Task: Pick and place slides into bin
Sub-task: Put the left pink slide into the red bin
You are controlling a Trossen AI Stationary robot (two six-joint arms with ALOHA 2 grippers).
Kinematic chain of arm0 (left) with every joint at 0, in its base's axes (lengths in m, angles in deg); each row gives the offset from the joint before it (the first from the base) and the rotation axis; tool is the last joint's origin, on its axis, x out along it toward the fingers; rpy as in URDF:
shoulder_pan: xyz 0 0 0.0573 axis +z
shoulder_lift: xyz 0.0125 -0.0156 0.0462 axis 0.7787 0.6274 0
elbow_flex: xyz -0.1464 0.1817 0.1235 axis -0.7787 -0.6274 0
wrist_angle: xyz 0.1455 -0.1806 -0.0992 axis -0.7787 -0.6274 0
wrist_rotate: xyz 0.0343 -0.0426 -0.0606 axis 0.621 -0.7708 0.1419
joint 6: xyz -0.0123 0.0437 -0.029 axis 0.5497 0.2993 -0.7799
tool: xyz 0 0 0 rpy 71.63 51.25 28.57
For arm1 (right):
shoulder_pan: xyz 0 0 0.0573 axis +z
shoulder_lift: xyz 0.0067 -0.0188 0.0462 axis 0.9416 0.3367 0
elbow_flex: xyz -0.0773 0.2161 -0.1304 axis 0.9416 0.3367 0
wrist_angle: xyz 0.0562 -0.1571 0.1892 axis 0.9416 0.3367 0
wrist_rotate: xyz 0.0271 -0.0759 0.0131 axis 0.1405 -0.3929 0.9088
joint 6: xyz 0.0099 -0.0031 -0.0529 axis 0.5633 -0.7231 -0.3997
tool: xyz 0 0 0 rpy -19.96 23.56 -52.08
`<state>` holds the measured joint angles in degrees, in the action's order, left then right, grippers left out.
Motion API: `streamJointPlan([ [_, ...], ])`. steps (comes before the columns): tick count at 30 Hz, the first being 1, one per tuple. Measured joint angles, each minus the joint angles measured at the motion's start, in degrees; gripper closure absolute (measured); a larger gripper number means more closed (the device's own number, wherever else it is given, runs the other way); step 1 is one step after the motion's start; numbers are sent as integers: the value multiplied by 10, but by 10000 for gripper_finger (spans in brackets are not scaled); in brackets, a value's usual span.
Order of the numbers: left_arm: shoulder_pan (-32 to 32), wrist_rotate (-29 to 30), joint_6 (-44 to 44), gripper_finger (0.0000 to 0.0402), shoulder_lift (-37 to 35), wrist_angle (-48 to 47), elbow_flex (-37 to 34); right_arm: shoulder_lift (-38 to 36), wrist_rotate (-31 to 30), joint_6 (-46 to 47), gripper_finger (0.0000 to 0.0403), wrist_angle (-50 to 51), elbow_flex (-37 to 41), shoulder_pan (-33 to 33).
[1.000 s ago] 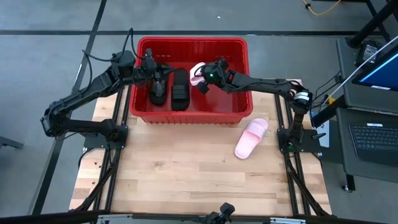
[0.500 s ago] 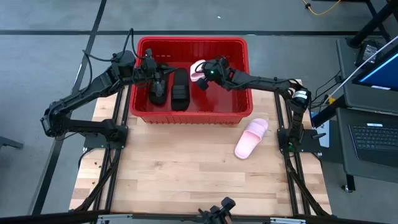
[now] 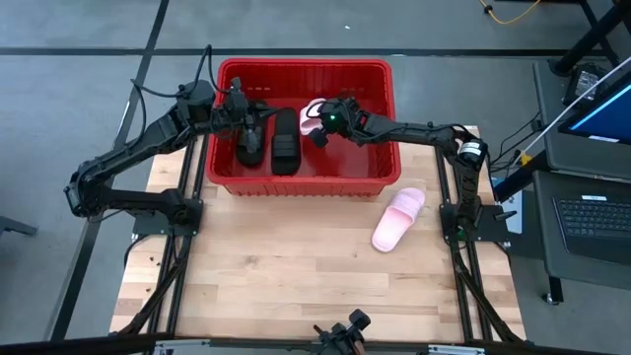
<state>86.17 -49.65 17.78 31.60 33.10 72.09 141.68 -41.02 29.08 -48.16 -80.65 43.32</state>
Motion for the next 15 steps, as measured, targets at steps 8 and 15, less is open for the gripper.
streamJointPlan([
  [8,0,0,-9,400,0,-2,0,1,18,-3,397,24,0,-1],
  [15,0,0,-13,400,0,-4,0,1,36,-3,394,72,0,-2],
])
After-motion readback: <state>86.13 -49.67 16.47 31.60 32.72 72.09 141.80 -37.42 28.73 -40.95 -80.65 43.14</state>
